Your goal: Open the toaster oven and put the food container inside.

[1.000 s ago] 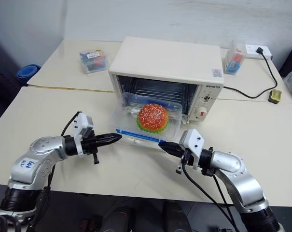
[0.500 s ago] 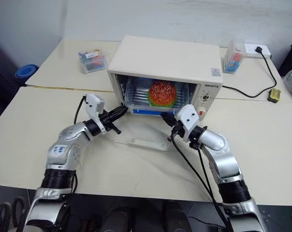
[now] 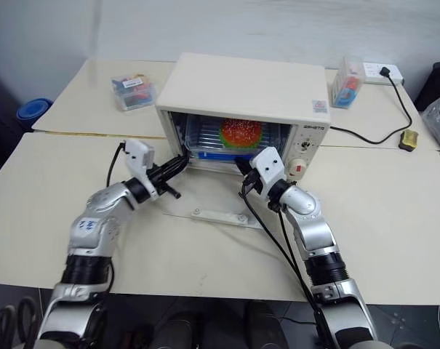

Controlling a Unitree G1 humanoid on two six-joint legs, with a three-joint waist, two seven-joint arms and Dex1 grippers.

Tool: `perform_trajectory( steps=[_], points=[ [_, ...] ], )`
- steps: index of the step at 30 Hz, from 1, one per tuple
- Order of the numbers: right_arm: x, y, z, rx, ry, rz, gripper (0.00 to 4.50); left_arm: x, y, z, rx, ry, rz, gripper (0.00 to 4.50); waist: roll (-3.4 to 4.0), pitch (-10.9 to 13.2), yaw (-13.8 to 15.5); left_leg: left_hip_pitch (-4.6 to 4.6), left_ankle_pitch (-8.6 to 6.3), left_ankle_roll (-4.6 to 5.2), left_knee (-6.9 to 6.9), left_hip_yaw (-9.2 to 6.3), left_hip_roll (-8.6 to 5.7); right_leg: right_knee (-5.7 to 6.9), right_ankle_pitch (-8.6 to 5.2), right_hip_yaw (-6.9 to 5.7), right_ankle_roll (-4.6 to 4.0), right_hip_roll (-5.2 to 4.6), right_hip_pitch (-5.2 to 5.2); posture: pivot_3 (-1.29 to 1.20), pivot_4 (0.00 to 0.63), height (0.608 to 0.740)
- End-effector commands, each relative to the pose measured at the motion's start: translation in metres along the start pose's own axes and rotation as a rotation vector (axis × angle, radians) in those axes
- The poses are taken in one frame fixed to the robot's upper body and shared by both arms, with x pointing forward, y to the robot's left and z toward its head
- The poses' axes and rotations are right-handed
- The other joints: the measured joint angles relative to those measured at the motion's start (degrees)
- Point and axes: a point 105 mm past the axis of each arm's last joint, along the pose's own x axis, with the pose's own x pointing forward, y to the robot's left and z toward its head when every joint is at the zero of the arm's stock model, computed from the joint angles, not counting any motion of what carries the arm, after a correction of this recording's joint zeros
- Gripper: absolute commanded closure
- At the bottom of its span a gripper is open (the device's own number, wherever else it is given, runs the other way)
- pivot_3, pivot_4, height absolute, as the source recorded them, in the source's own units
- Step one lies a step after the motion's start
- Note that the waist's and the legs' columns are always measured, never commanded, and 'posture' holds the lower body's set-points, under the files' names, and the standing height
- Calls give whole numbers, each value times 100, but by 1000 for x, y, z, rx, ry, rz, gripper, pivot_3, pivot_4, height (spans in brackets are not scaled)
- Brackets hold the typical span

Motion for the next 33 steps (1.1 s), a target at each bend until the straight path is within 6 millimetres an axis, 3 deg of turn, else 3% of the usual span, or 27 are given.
perform_trajectory(
  steps=[1, 3, 5, 9, 11, 14, 16, 18, 24, 28, 33],
  points=[
    [-21, 2, 24, -4, -36, 81, 4449, -35, -2, 20, 47, -8, -74, 4500, 0, 0, -15, -1, 0, 0, -1, 0, 2, 2, 0, 1, -1, 1, -3, 0, 150, 740],
    [-34, 1, 30, 6, -28, 106, 4449, -51, -4, 26, 60, -8, -124, 4500, 1, 0, -4, -3, 0, 0, -3, 0, 3, 1, -1, 1, -2, 1, -6, 0, 150, 740],
    [-50, -4, 33, 3, -12, 109, 4500, -68, -5, 33, 112, -29, -178, 3869, 1, 0, 3, -3, -1, 1, -1, 0, 2, -4, -2, 1, -4, -2, -6, 0, 150, 740],
    [-96, -18, 26, -25, 71, 161, 4500, -111, -10, 30, 246, 36, -341, 2635, 1, 1, 16, -2, -3, 7, -7, 0, -1, -28, -5, 0, -8, -6, -4, 0, 150, 740],
    [-117, -30, 9, -66, 157, 166, 4500, -127, -14, 28, 200, 73, -422, 2018, 1, 1, 16, -1, -7, 14, -11, 0, -1, -38, -5, -1, -10, -8, 1, 0, 150, 740],
    [-134, -39, -21, -101, 255, 193, 4500, -135, -22, 22, 194, 122, -503, 1106, 7, 4, 4, 18, -22, 46, -9, 3, -2, -42, -6, -1, -10, -10, 22, 0, 150, 740],
    [-136, -36, -34, -102, 278, 228, 4500, -133, -24, 22, 193, 112, -514, 438, 12, 7, 1, 55, -26, 55, -14, 2, 0, -54, -6, -3, -10, -10, 59, 0, 150, 740],
    [-135, -28, -46, -87, 288, 271, 4500, -129, -25, 22, 190, 93, -515, 58, 12, 8, -15, 74, -28, 57, -20, 4, 1, -54, -6, -1, -11, -9, 73, 0, 150, 740],
    [-124, 0, -56, -25, 203, 349, 4500, -121, -27, 28, 210, 22, -477, 58, 13, 8, -14, 75, -30, 53, -25, 9, 11, -52, -6, 3, -11, 1, 68, 0, 150, 740],
    [-112, 11, -35, 33, 42, 342, 4500, -123, -21, 36, 128, -48, -402, 58, 13, 8, -5, 75, -30, 52, -24, 7, 11, -53, -6, 2, -11, -2, 69, 0, 150, 740],
    [-99, 1, 0, 97, -139, 217, 4500, -130, -16, 33, 80, -81, -293, 58, 15, 9, -16, 76, -34, 45, -24, 6, 16, -52, -6, 3, -11, 1, 67, 0, 150, 740]
  ],
)
